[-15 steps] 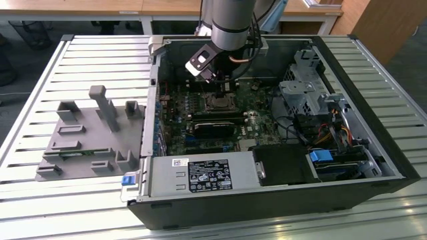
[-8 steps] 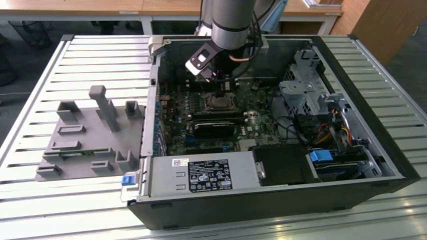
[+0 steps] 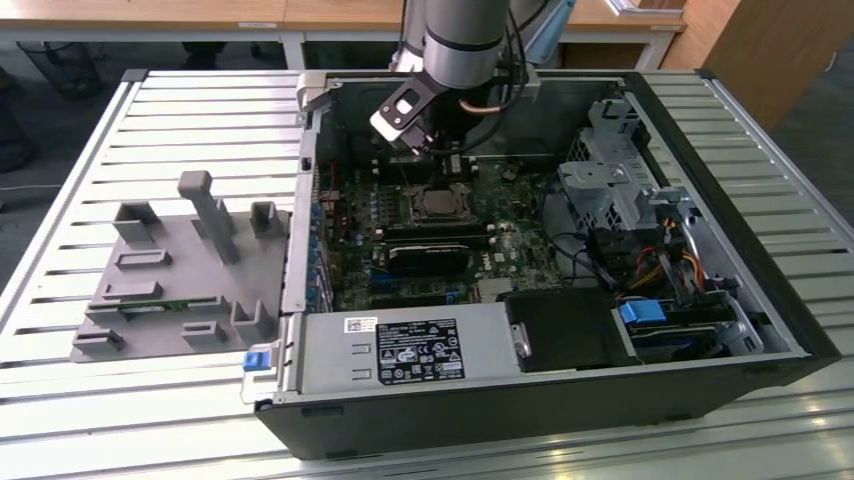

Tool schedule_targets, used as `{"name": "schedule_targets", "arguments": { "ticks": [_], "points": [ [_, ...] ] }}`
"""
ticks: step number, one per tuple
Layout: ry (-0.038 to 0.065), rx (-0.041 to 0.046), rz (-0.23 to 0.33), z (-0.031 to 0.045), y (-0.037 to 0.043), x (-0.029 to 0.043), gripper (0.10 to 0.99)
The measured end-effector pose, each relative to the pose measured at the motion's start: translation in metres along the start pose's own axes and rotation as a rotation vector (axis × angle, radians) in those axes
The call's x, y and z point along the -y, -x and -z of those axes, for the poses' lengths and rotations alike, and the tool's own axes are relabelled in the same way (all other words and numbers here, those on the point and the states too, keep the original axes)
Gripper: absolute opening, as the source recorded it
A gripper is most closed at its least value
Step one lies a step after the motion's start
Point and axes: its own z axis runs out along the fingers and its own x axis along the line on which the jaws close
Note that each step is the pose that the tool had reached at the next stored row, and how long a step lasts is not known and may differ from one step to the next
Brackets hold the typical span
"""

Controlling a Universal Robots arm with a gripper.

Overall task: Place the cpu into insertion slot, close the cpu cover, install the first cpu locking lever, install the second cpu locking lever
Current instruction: 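Install the first cpu locking lever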

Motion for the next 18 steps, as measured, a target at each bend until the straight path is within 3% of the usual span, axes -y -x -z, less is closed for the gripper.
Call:
{"name": "schedule_targets", "arguments": {
  "ticks": [5, 11, 18],
  "points": [
    [0.0, 0.0001, 0.0, 0.014, -0.0009, 0.0002, 0.106],
    [0.0, 0.0001, 0.0, 0.0389, -0.0024, 0.0006, 0.106],
    [-0.006, 0.0017, 0.103, 0.0394, -0.0024, 0.0006, 0.106]
  ]
}}
